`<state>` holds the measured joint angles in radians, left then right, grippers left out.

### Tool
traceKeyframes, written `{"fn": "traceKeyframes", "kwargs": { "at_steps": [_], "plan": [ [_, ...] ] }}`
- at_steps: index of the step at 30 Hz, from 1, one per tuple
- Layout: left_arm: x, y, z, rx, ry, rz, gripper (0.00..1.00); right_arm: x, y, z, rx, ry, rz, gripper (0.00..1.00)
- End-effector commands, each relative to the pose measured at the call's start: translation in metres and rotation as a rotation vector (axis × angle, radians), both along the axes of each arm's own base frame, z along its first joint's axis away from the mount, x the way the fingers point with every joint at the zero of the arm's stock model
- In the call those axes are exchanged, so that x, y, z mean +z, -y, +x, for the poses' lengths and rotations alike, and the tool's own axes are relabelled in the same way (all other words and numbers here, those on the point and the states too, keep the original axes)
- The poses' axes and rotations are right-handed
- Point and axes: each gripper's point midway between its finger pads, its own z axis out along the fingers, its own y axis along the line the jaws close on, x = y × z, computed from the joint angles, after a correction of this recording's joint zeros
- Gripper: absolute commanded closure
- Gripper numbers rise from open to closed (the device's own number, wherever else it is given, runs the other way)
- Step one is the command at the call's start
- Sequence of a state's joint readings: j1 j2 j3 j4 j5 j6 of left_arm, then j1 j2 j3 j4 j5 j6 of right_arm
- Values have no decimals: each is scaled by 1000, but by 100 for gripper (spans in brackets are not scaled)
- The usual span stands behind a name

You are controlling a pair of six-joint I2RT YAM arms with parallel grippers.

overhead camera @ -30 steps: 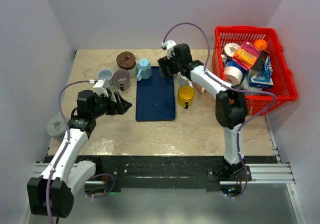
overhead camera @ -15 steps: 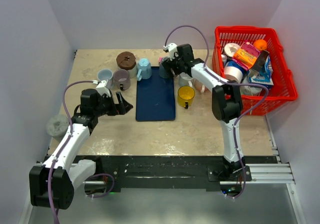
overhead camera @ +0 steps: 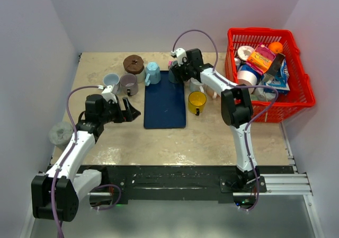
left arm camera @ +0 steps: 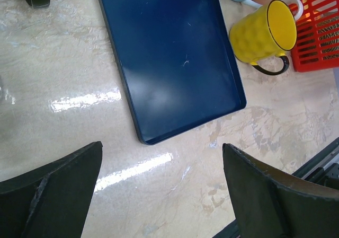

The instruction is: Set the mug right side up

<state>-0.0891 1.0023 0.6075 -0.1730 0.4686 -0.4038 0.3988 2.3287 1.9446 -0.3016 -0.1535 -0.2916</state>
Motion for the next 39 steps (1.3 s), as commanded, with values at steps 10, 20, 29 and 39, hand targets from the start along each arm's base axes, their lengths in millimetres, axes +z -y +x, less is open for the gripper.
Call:
{"fn": "traceKeyframes", "kwargs": {
  "at_steps": [10,20,29,39],
  "plan": [
    [17,0,9,-4,57,-8,1,28,4,7,-30,97,-8,53],
    [16,-1,9,-2,55,-5,1,27,8,12,-32,115,-45,92],
    [15,-1,9,-1,52,-4,1,39,8,14,-44,136,-25,100],
    [16,-1,9,-3,54,-7,1,137,-1,-1,-113,233,200,100]
  ]
}}
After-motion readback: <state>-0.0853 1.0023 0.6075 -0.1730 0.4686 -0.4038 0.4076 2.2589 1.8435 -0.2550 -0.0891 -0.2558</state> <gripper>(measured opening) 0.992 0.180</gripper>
